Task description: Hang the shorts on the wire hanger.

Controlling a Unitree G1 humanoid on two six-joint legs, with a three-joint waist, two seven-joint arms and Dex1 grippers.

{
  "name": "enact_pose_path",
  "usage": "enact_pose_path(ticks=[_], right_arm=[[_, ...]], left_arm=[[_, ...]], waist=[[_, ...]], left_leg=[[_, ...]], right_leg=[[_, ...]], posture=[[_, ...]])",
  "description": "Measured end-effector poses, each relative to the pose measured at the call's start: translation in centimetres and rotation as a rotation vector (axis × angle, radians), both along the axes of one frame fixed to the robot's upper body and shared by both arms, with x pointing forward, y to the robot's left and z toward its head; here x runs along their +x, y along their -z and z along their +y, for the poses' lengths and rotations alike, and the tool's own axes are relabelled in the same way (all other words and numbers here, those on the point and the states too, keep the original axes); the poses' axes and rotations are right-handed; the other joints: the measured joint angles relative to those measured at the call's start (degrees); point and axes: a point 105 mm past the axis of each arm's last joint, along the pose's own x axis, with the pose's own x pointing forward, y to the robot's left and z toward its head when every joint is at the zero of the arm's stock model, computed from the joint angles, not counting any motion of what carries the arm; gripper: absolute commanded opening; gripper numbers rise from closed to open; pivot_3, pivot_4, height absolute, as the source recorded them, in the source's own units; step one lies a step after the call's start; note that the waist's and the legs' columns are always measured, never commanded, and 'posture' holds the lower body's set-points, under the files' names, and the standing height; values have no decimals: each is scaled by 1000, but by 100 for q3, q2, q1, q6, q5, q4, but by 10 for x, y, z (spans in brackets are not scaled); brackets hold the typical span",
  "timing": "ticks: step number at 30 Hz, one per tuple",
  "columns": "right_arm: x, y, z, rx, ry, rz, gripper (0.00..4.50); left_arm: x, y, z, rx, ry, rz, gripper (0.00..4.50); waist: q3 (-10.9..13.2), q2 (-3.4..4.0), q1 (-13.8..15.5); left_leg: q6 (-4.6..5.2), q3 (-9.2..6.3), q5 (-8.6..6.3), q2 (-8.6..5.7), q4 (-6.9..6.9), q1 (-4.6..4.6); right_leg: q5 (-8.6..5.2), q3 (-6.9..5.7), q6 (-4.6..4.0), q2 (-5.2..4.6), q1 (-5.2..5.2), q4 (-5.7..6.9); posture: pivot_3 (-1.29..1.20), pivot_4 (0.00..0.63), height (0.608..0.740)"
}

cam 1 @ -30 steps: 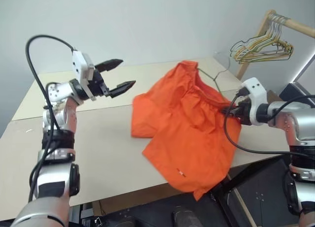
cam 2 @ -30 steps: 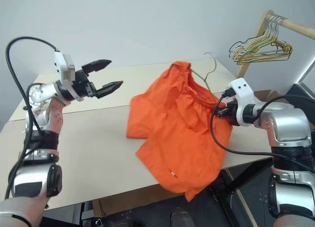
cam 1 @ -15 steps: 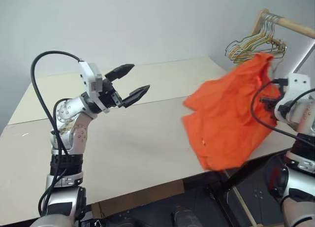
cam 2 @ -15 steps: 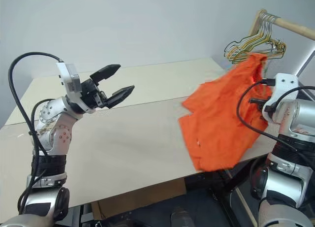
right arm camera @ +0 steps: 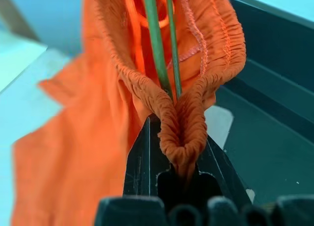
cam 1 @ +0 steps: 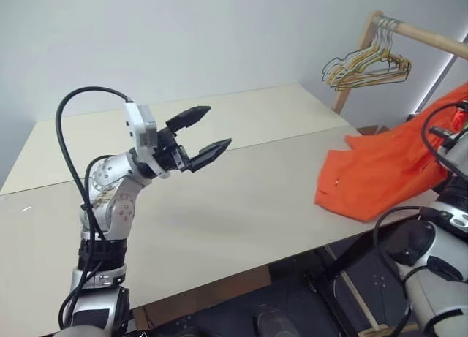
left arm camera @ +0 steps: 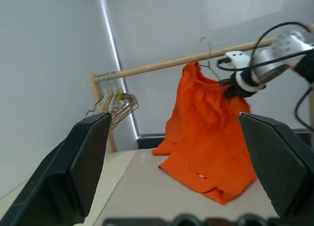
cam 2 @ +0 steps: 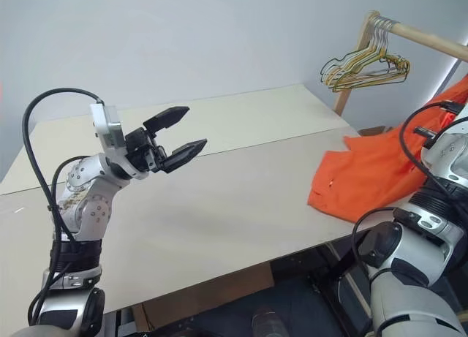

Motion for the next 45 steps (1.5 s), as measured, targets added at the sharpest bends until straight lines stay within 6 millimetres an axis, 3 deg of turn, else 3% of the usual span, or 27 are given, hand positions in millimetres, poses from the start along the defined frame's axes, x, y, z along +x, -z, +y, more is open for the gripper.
enact_pose_path(ticks=[9, 14, 20, 24, 35, 45], right_arm=[[5, -1, -35, 110, 92, -98, 0], [11, 4, -40, 186, 90, -129, 0], [9, -4, -49, 253, 108, -216, 0], [8, -7, -52, 286, 116, -261, 0], [12, -5, -50, 448, 108, -400, 0], [12, 9, -47, 446, 104, -339, 0]], left_arm=[[-3, 6, -4, 26, 29, 10, 4500], [-4, 7, -3, 45, 43, 7, 4500], [-5, 9, -3, 56, 59, 10, 4500], [-4, 10, -4, 60, 67, 15, 4500], [-4, 11, -7, 70, 84, 7, 4500], [-5, 12, -8, 77, 92, 4, 4500]], waist=[[10, 19, -38], [15, 33, -73], [23, 46, -134], [28, 44, -204], [31, 43, -322], [34, 44, -321]], left_leg=[[12, 5, -8, -1, -11, 53], [13, 10, -8, -2, -16, 55], [13, 11, -8, -2, -37, 63], [17, 19, -11, -4, -72, 118], [17, 23, -11, -3, -86, 117], [17, 30, -12, -3, -88, 118]], right_leg=[[-6, 4, 9, 2, 66, -35], [-6, 8, 10, 2, 67, -43], [-4, 7, 14, 2, 87, -82], [-5, 12, 18, 0, 145, -115], [-7, 19, 20, 2, 146, -115], [-8, 25, 20, 2, 146, -114]], posture=[[-215, 0, 740], [-232, 0, 740], [-251, 0, 740], [-256, 0, 740], [-240, 0, 740], [-236, 0, 740]])
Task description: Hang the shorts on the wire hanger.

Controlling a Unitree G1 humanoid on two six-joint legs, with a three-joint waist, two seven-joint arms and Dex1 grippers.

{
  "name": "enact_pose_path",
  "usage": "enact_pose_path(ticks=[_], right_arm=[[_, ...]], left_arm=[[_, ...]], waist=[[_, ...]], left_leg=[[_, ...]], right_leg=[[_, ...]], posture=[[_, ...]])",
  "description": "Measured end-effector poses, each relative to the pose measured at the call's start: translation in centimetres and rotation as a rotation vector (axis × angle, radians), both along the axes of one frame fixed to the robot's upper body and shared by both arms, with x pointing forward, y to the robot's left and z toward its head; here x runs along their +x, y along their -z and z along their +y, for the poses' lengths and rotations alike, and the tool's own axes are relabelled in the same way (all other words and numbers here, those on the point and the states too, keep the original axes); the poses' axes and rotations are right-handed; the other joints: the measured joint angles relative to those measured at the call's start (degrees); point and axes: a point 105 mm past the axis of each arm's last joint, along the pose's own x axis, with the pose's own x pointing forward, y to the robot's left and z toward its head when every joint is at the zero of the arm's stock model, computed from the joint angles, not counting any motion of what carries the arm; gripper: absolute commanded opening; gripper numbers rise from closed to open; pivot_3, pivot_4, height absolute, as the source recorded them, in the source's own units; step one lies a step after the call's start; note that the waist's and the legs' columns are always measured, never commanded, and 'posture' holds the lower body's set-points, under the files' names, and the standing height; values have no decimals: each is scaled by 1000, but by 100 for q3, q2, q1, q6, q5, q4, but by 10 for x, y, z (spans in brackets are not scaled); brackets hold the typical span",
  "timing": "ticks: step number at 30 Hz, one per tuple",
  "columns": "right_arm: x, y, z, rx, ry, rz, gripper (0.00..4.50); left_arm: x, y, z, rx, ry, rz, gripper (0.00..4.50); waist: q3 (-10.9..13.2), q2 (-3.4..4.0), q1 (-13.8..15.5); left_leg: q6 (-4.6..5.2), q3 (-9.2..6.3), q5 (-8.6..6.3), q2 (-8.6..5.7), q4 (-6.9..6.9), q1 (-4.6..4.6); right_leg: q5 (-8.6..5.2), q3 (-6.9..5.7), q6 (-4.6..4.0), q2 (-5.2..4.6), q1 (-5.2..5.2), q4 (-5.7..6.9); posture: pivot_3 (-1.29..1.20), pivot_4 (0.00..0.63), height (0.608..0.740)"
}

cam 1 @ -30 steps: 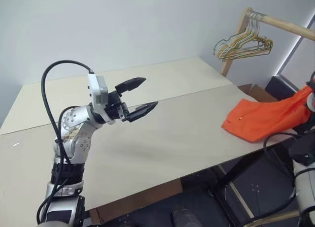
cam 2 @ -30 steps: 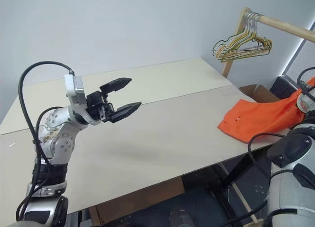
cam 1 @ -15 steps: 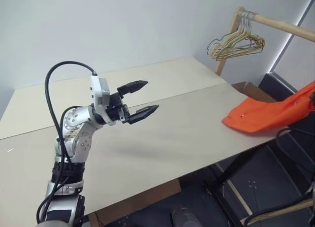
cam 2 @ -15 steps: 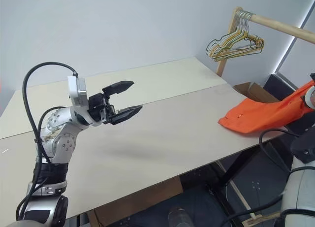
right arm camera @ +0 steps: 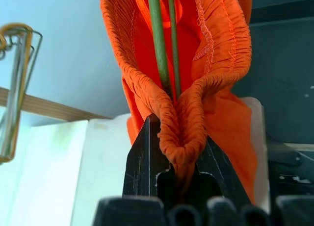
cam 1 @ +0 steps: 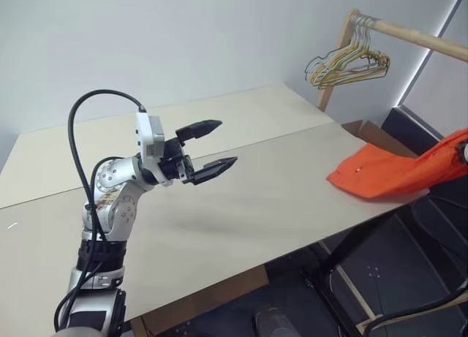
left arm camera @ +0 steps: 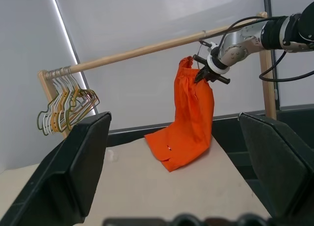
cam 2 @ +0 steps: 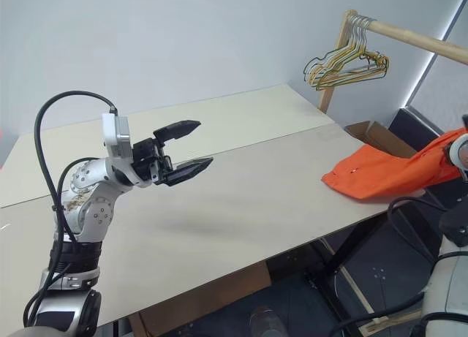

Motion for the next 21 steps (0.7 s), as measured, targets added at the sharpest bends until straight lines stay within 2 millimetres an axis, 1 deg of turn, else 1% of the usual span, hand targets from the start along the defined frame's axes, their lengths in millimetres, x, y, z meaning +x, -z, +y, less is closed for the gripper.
enact_pose_path(ticks=[2, 3, 5, 10, 13, 19, 21], right_arm=[[0, 2, 0, -30, -2, 37, 718], [-1, 4, 0, -43, -2, 55, 928], [-1, 5, 0, -57, -1, 74, 1600], [-3, 7, -1, -73, 4, 109, 3457], [-3, 8, 0, -101, 1, 141, 4481], [-7, 8, -5, -213, 19, 244, 4481], [-10, 5, -9, -281, 48, 304, 4481]], left_arm=[[-1, 0, -1, 0, 11, -3, 4500], [-2, 0, -1, -1, 15, -4, 4500], [-3, 0, -1, -1, 23, -5, 4500], [-5, 1, -2, -5, 30, -5, 4500], [-5, 1, -2, -6, 33, -6, 4500], [-5, 1, -3, -10, 34, -6, 4500], [-5, 1, -3, -11, 31, -5, 4500]], waist=[[0, 0, 3], [0, 0, 3], [0, 0, 4], [0, 0, 5], [0, 0, 3], [0, 0, 11], [0, 0, 14]], left_leg=[[0, 0, 0, 0, 0, 0], [0, 0, 0, 0, 0, 1], [0, 0, 0, 0, 0, 0], [0, 0, 0, 0, 1, 0], [0, 0, 0, 0, 0, 0], [0, 0, 0, 0, 1, 1], [0, 0, 0, 0, 1, 1]], right_leg=[[0, 0, 0, 0, 0, 0], [0, 0, 0, 0, 0, 0], [0, 0, 1, -1, 0, -1], [0, 0, 1, 0, 0, 0], [0, 0, 1, 0, 0, 0], [0, 1, 1, -1, 0, 0], [0, 1, 1, -1, 0, 0]], posture=[[-236, 0, 740], [-235, 0, 740], [-234, 0, 740], [-234, 0, 740], [-233, 0, 740], [-223, 0, 740], [-220, 0, 740]])
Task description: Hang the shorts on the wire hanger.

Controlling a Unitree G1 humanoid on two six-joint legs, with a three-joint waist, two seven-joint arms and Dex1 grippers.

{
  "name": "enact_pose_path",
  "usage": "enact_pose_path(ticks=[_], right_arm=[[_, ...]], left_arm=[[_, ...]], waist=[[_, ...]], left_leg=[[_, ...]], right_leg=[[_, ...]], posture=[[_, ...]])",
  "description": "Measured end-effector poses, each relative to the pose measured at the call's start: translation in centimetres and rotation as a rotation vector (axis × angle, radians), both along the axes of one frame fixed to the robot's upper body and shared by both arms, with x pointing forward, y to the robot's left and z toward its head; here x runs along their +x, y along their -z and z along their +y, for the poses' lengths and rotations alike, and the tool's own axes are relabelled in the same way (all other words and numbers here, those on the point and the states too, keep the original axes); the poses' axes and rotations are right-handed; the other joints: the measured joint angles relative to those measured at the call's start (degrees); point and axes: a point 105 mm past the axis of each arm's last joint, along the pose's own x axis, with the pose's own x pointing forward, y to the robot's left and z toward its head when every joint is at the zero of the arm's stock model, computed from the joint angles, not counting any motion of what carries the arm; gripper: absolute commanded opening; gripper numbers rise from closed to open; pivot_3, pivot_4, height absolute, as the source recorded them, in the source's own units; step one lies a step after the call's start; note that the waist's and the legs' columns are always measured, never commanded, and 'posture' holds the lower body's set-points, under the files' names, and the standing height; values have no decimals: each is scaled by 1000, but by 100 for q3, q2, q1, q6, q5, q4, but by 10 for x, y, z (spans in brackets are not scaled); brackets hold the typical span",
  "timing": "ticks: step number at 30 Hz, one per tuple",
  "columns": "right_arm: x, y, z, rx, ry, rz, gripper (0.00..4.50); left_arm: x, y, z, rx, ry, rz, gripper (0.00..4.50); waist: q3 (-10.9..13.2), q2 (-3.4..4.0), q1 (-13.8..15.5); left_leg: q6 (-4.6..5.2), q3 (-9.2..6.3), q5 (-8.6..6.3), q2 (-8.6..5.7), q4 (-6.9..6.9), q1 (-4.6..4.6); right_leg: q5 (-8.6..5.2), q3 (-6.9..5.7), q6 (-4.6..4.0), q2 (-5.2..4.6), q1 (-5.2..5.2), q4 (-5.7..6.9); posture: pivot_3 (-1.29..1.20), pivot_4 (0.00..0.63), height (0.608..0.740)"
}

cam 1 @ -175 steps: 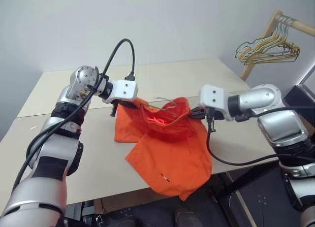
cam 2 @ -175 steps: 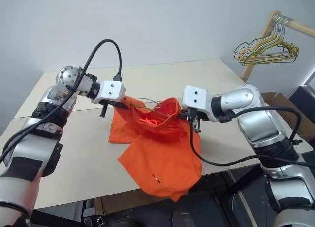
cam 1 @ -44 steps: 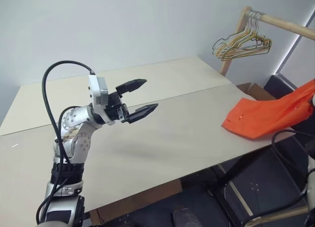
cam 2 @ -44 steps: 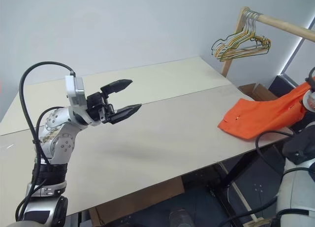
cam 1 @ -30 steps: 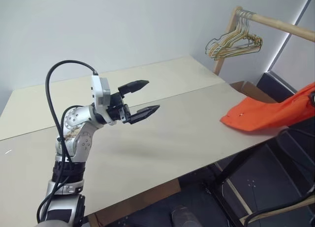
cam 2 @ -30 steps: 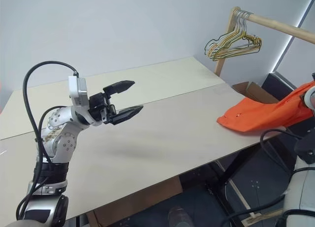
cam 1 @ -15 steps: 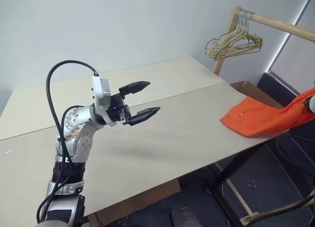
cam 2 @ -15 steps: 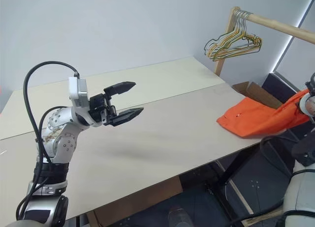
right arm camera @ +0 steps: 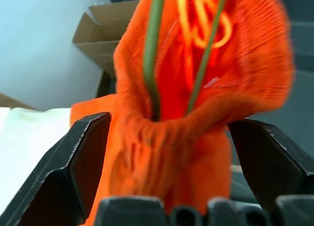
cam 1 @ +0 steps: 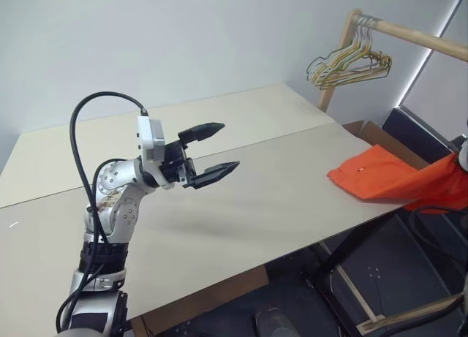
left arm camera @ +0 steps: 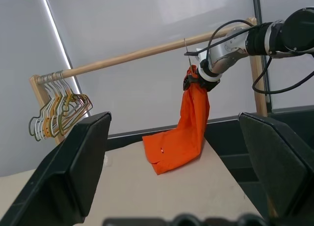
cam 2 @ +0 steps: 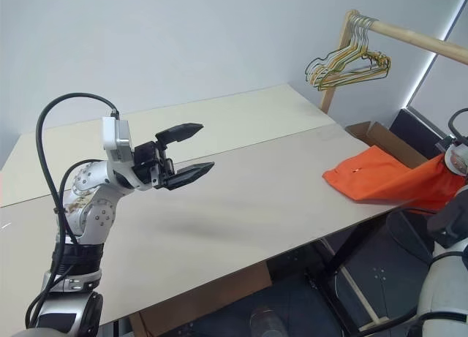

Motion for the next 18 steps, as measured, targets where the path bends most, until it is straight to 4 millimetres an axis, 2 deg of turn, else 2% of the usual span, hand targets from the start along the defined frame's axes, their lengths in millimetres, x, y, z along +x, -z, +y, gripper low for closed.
enact_pose_path(ticks=[3, 6, 10, 15, 18], right_arm=[[-8, -17, -10, -243, 85, 151, 4481], [-12, -53, -15, -522, 170, 218, 4481], [-4, -86, -3, -763, 185, 220, 4481], [8, -104, 16, -994, 170, 196, 4481], [19, -113, 34, -1128, 121, 163, 4481]], left_arm=[[0, 2, 1, 0, -7, 5, 4500], [1, 2, 1, -2, -13, 7, 4500], [1, 2, 1, -2, -15, 7, 4500], [1, 1, 1, -3, -14, 6, 4500], [1, 1, 2, -5, -17, 4, 4500]], waist=[[2, 7, 1], [9, 18, 2], [8, 18, -6], [8, 18, 4], [8, 18, 10]], left_leg=[[0, 2, 0, -1, 0, 1], [0, 2, 0, -1, 0, 3], [0, 2, 0, 0, 0, 6], [0, 1, 0, -1, 4, 8], [0, 0, 0, -1, 6, 9]], right_leg=[[0, 5, 0, -1, -2, 4], [0, 8, 0, 0, -3, 6], [1, 9, 1, 1, -3, 9], [3, 7, 5, -1, -3, 7], [4, 8, 6, -3, -3, 9]], posture=[[-219, 0, 740], [-220, 0, 740], [-217, 0, 740], [-203, 0, 740], [-193, 0, 740]])
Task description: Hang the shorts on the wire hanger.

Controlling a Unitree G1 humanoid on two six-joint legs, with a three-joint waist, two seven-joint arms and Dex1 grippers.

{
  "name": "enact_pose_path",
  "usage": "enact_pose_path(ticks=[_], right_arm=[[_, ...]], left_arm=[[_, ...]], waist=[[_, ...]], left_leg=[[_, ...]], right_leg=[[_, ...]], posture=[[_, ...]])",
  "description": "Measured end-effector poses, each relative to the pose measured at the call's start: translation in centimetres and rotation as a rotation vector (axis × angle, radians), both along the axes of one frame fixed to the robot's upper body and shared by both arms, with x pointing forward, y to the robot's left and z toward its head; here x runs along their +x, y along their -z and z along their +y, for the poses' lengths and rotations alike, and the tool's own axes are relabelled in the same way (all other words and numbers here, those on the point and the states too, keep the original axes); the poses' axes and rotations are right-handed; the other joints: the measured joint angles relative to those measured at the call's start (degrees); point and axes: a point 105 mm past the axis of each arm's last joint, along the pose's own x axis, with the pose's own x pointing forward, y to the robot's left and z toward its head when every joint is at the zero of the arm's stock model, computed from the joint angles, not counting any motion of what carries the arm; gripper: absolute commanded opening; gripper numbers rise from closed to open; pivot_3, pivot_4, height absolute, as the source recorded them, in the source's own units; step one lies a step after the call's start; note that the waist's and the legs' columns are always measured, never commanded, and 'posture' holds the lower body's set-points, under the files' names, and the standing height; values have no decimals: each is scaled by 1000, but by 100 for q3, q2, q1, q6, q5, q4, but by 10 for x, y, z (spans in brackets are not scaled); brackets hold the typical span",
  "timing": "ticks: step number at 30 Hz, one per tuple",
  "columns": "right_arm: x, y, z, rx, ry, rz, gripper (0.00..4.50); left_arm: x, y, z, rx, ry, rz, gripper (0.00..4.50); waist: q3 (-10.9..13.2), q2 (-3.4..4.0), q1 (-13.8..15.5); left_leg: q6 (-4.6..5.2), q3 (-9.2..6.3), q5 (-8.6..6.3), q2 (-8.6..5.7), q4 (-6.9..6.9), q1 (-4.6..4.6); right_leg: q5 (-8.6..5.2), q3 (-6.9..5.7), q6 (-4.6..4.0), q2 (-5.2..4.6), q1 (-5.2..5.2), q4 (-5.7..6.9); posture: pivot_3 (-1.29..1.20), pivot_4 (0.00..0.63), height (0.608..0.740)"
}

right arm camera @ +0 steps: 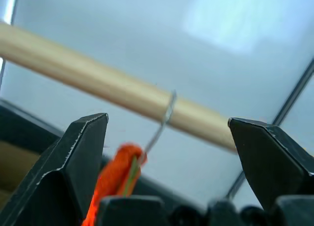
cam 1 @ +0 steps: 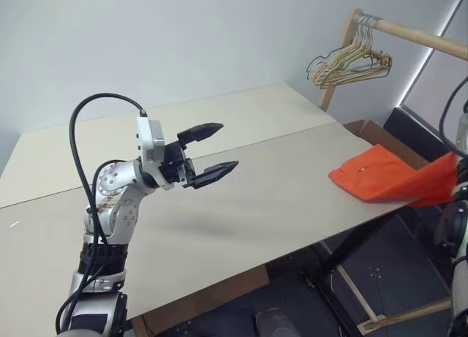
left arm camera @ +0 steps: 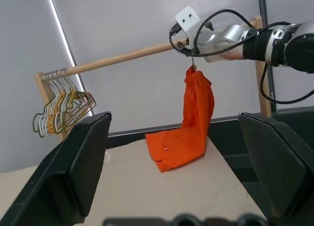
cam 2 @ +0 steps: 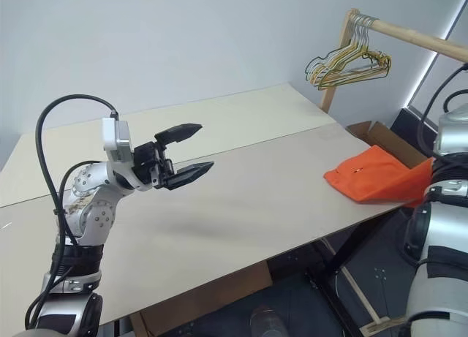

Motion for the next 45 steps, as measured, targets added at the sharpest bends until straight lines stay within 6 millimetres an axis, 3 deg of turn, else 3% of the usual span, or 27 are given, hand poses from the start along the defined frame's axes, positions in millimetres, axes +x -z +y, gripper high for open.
enact_pose_path(ticks=[4, 8, 11, 14, 17, 23, 28, 31, 34, 39, 45], right_arm=[[19, 1, 26, -62, -154, 27, 4481], [40, 19, 57, -101, -304, 113, 4481], [51, 35, 79, -90, -416, 160, 4481], [64, 52, 111, 26, -647, 170, 4481], [67, 57, 131, 57, -803, 194, 4481], [63, 74, 167, 102, -1100, 302, 4481], [41, 121, 215, -17, -1393, 559, 4481], [26, 139, 233, -57, -1548, 675, 4481], [14, 141, 242, -109, -1637, 694, 4481], [0, 163, 251, -163, -1713, 776, 4481], [-8, 175, 257, -201, -1768, 848, 4481]], left_arm=[[0, 1, 3, -5, -17, 3, 4500], [-1, 2, 12, -20, -56, 12, 4500], [-1, 6, 21, -11, -112, 26, 4500], [4, 15, 32, 21, -224, 41, 4500], [3, 20, 37, 29, -275, 44, 4500], [-3, 22, 48, 64, -340, 51, 4500], [-11, 48, 62, 109, -417, 128, 4500], [-14, 54, 64, 118, -434, 145, 4500], [-15, 56, 65, 123, -456, 149, 4500], [-16, 66, 70, 156, -493, 172, 4500], [-17, 73, 73, 169, -520, 189, 4500]], waist=[[0, 0, 5], [0, 0, 24], [-1, 0, 74], [0, 0, 167], [0, 0, 314], [0, -3, 710], [0, -4, 1012], [4, -10, 1228], [2, -31, 1424], [5, -44, 1671], [4, -49, 1742]], left_leg=[[0, -1, 0, 2, -1, 1], [0, -4, 0, 5, 2, 4], [0, -6, 0, 15, 3, 7], [0, -8, 0, 16, 4, 8], [0, -15, 0, 20, 6, 5], [-1, -21, 1, 30, 7, 6], [-2, -17, 1, 31, 7, 9], [-4, -14, 3, 29, 13, 7], [-5, -14, 3, 29, 14, 11], [-14, -9, 8, 30, 14, 10], [-16, -3, 10, 31, 13, 10]], right_leg=[[0, -1, 0, 3, 0, 1], [2, -2, 0, 2, 0, 4], [3, -3, 1, 0, 0, 5], [5, -5, 3, -1, 0, 6], [6, -14, 2, -2, -1, 6], [13, -29, -10, 6, -4, 12], [12, -32, -16, 13, -8, 15], [15, -32, -20, 10, -10, 16], [17, -41, -25, 16, -7, 15], [20, -46, -34, 19, -10, 15], [21, -47, -37, 21, -11, 14]], posture=[[-173, 0, 740], [-159, 0, 740], [-145, 0, 740], [-103, 0, 740], [-61, 0, 740], [6, 0, 740], [59, 0, 740], [84, 0, 740], [96, 0, 740], [109, 0, 740], [118, 0, 740]])
